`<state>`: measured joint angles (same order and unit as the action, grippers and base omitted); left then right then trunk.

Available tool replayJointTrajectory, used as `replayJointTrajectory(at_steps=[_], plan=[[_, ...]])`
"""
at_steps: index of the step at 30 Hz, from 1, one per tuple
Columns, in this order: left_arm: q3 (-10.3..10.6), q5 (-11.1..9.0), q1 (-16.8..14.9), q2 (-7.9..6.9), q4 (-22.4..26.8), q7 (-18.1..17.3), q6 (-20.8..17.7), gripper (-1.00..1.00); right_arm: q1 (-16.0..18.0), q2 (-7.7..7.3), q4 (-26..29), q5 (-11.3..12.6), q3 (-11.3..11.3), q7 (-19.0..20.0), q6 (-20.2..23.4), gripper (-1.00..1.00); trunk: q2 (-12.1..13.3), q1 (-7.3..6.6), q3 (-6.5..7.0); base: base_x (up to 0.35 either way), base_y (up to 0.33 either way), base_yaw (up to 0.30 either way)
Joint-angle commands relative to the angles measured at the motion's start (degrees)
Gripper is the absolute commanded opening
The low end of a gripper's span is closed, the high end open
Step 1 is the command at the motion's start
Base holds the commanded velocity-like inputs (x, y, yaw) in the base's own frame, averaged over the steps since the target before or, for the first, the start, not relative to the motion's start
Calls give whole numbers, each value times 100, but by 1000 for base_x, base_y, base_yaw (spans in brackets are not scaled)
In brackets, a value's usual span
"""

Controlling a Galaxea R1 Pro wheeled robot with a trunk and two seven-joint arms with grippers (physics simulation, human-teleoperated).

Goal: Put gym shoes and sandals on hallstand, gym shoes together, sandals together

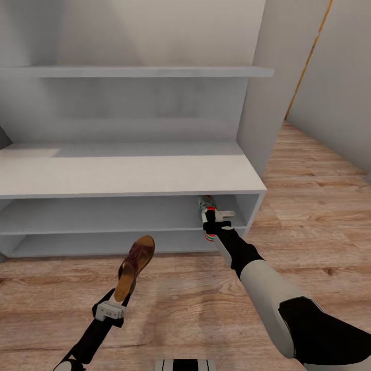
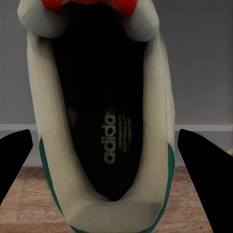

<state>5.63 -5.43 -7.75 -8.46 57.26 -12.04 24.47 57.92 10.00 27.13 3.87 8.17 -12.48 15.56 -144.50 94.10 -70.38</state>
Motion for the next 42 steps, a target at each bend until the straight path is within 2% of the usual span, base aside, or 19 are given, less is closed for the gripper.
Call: replayJointTrajectory(at_steps=[1, 10, 20, 25, 29, 35, 42], plan=[[0, -1, 0, 0, 1, 0, 0, -100, 0, 0, 0, 0, 0, 0, 0, -100, 0, 0, 0, 0, 0, 0], [-13, -2, 43, -5, 53, 0, -6, -100, 0, 0, -2, 0, 0, 0, 0, -100, 0, 0, 0, 16, 0, 0], [-6, 4, 52, -14, 65, -12, -9, -100, 0, 0, 0, 0, 0, 0, 0, -100, 0, 0, 0, 187, 0, 0], [-11, -1, 53, -93, 69, -251, -13, -100, 0, 0, -2, 1, 0, 0, 0, -100, 0, 0, 0, 79, 0, 0], [-63, -24, 54, -175, 76, -645, -12, -100, 0, 0, -4, 2, 0, 0, 0, -100, 0, 0, 0, 35, 0, 0], [-121, -36, 54, -215, 81, -875, -7, -100, 0, 0, -2, 0, 0, 0, 0, -100, 0, 0, 0, 15, 0, 0], [-139, -32, 54, -228, 82, -961, -8, -100, 0, 0, -2, 1, 0, 0, 0, -100, 0, 0, 0, 5, 0, 0]])
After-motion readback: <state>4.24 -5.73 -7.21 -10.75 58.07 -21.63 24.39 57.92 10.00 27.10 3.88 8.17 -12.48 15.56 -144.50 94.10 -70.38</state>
